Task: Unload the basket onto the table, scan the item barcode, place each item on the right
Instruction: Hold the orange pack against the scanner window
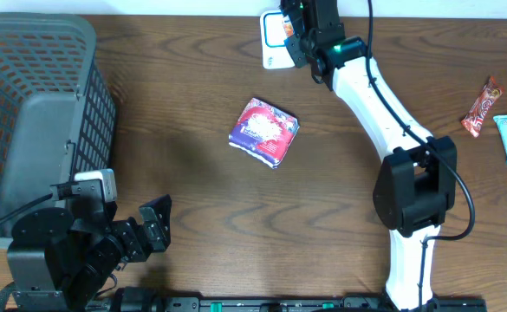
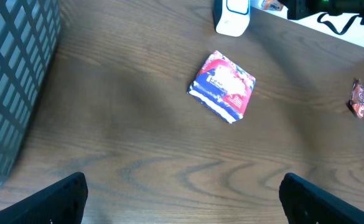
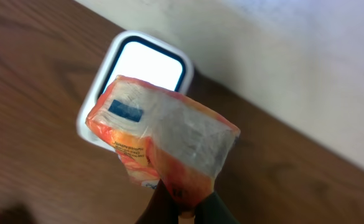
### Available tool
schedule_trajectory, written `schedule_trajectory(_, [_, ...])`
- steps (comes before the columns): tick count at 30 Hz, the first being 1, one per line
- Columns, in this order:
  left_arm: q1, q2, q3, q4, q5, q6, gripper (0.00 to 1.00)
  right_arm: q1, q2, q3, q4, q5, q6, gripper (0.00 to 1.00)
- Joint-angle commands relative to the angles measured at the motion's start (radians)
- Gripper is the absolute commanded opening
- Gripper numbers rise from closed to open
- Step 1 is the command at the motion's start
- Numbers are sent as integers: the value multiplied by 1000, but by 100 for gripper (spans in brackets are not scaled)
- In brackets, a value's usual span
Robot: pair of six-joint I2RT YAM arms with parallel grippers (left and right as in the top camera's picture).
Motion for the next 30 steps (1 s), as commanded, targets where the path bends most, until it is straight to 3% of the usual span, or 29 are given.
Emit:
schedule_trajectory(1, [4,0,14,0,14,2,98,26,16,6,14,126,-170,1])
schedule_trajectory(6, [4,0,14,0,14,2,98,39,25,6,17,140,-129,1])
schedule_trajectory(15, [4,0,14,0,14,2,98,38,22,6,-101,59,354,2])
schedule_trajectory(26, [4,0,14,0,14,2,98,38,-40,7,-295,-60,590,1])
schedule_trajectory(30, [4,0,14,0,14,2,98,38,-75,7,-321,-65,601,1])
